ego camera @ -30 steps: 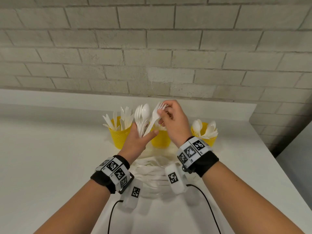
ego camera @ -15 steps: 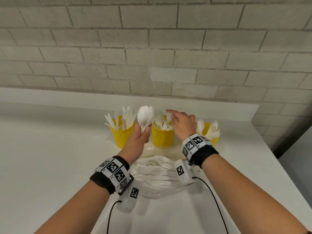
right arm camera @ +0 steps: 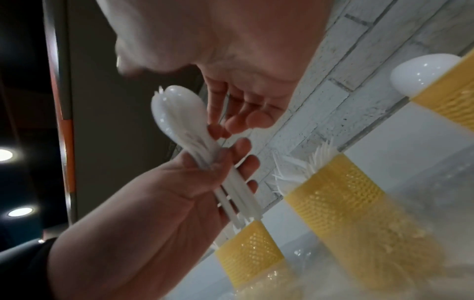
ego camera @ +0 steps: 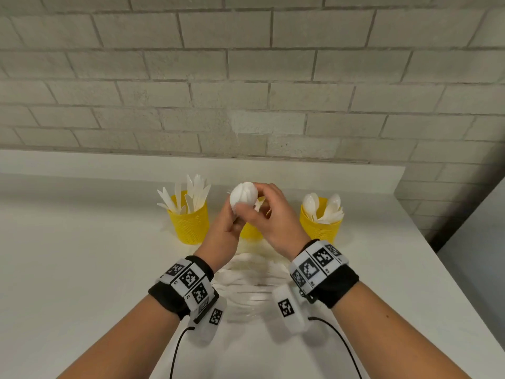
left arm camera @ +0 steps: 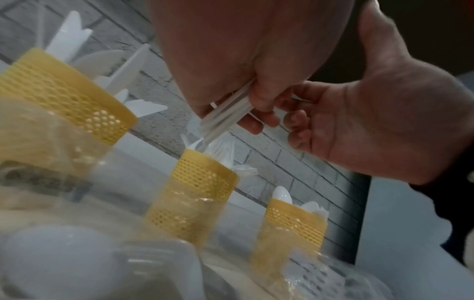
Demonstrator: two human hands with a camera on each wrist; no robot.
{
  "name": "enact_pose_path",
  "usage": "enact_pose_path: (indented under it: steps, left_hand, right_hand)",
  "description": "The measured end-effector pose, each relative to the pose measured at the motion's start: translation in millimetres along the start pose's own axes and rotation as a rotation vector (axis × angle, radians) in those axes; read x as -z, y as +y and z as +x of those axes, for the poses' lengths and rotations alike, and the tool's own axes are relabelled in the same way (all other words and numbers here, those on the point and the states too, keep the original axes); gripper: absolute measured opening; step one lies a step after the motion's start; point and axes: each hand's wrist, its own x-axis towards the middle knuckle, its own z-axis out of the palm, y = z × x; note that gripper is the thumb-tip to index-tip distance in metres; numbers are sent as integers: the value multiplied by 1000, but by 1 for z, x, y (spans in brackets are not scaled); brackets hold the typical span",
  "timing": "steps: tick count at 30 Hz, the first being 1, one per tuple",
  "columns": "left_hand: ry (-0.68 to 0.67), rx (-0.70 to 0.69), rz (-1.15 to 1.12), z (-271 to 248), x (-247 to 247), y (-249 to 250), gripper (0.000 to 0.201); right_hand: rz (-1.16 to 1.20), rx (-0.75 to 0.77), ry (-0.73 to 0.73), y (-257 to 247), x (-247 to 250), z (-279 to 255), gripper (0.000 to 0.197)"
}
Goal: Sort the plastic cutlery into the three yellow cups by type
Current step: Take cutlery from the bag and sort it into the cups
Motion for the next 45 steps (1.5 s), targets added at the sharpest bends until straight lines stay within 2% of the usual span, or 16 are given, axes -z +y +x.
enact_pose_path:
  steps: [2, 5, 7, 11, 14, 16, 20, 25, 30, 32, 36, 39, 42, 45]
  left_hand:
    - [-74, -8, 14, 2, -11, 5, 28]
    - [-176, -25, 231, 6, -32, 11, 26]
    - [-218, -15, 274, 13, -44, 15, 29]
    - [-258, 49, 405, 35, -66, 18, 26]
    - [-375, -5, 713, 47, -77, 4, 45]
    - [-372, -71, 881, 50, -84, -3, 53]
    - [-303, -113, 895, 51, -96, -11, 40]
    - [-244, -111, 845, 50, -102, -15, 33]
    - [-256, -99, 841, 49, -97, -11, 33]
    - [-278, -108, 823, 47, -87, -4, 33]
    - [-276, -70, 732, 30, -51, 6, 23]
    - [-328, 17, 749, 6, -16, 4, 17]
    - [-393, 167, 883, -19, 22, -7, 25]
    - [-433, 343, 1018, -39, 54, -17, 39]
  right_hand:
    - [-145, -10, 61, 6, 2, -3, 39]
    - [-217, -55, 199, 15, 19, -4, 28]
    - [-258, -74, 220, 18, 32, -4, 22]
    - [-303, -111, 344, 18, 67, 5, 26]
    - [-309, -130, 472, 24, 100, 12, 28]
    - [-276, -144, 564, 34, 114, 14, 32]
    - [-227, -253, 628, 52, 121, 6, 30]
    - [-346, -394, 408, 68, 116, -3, 34]
    - [-516, -338, 407, 68, 113, -9, 70]
    - [-555, -278, 450, 58, 109, -12, 63]
    - [-492, -90, 440, 36, 85, -18, 22]
    - [-295, -98, 234, 27, 53, -31, 10]
    - [-357, -239, -88, 39, 27, -51, 11]
    - [-608, -404, -354, 55, 21, -60, 40]
